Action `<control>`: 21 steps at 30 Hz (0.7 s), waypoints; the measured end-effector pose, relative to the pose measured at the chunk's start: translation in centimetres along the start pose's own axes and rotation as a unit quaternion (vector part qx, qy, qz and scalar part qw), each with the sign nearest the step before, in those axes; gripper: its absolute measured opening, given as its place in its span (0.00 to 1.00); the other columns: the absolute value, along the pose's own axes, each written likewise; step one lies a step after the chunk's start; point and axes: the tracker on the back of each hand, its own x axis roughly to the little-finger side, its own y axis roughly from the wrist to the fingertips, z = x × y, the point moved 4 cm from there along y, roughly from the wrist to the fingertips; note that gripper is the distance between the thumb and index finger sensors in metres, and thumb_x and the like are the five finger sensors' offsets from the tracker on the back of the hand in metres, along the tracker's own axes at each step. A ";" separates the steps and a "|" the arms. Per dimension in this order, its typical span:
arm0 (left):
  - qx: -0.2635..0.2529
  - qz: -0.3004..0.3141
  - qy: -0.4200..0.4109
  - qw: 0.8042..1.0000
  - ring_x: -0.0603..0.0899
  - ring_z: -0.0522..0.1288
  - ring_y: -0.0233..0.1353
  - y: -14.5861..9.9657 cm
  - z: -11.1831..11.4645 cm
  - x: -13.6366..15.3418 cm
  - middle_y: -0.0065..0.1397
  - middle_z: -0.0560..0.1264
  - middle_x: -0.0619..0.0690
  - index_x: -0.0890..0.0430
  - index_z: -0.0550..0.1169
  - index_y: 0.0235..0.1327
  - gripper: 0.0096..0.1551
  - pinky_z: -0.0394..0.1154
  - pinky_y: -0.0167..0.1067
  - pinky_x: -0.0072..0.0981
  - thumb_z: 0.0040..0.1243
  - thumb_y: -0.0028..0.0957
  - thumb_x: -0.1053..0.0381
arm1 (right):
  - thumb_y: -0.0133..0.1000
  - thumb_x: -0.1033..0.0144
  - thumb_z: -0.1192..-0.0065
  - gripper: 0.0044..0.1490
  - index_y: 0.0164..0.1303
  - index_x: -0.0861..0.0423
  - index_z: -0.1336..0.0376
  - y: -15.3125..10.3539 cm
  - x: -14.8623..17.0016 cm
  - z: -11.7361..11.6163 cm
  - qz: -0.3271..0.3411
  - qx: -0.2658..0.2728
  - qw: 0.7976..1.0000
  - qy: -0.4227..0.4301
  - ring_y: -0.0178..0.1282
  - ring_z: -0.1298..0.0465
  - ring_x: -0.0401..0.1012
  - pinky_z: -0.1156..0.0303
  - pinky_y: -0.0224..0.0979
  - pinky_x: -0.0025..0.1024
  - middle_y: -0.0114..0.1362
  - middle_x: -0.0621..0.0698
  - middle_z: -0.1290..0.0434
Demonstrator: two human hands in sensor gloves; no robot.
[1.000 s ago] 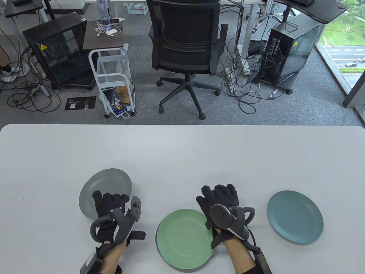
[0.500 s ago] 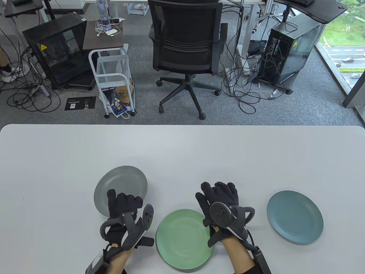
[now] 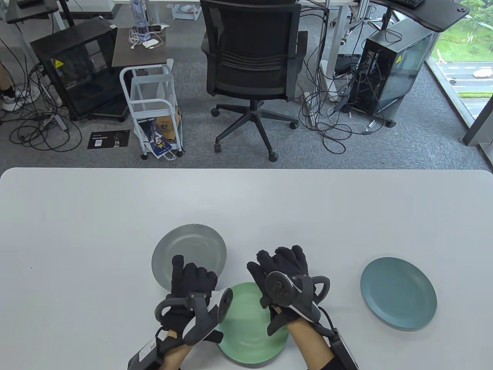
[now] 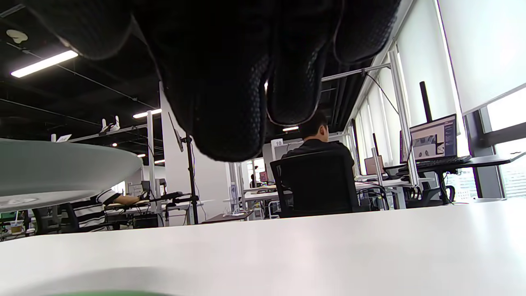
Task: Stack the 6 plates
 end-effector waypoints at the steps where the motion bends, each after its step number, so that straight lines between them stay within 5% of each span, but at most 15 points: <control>1: -0.001 0.003 -0.001 1.000 0.46 0.77 0.61 -0.1 -0.1 -0.2 0.38 0.82 0.42 0.45 0.85 0.32 0.17 0.55 0.84 0.51 0.80 0.31 0.45 | 0.57 0.29 0.58 0.40 0.58 0.45 0.27 0.0 -0.1 -0.1 0.000 -0.003 1.000 0.002 0.71 0.26 0.43 0.43 0.83 0.52 0.48 0.39 0.17; 12: -0.026 0.043 -0.027 0.998 0.46 0.77 0.61 -0.9 -2.0 -2.3 0.38 0.83 0.41 0.45 0.85 0.31 0.17 0.55 0.84 0.51 0.80 0.30 0.45 | 0.55 0.25 0.63 0.44 0.43 0.44 0.22 0.5 -0.6 -0.9 -0.015 -0.046 0.998 0.049 0.65 0.23 0.42 0.41 0.81 0.50 0.38 0.38 0.16; 21: -0.046 0.072 -0.039 0.996 0.46 0.78 0.60 -1.7 -2.9 -3.7 0.38 0.83 0.41 0.45 0.85 0.31 0.17 0.55 0.84 0.51 0.80 0.30 0.45 | 0.57 0.28 0.54 0.34 0.36 0.42 0.22 0.6 0.5 -1.8 -0.072 -0.080 0.987 0.116 0.62 0.21 0.41 0.41 0.81 0.50 0.33 0.37 0.17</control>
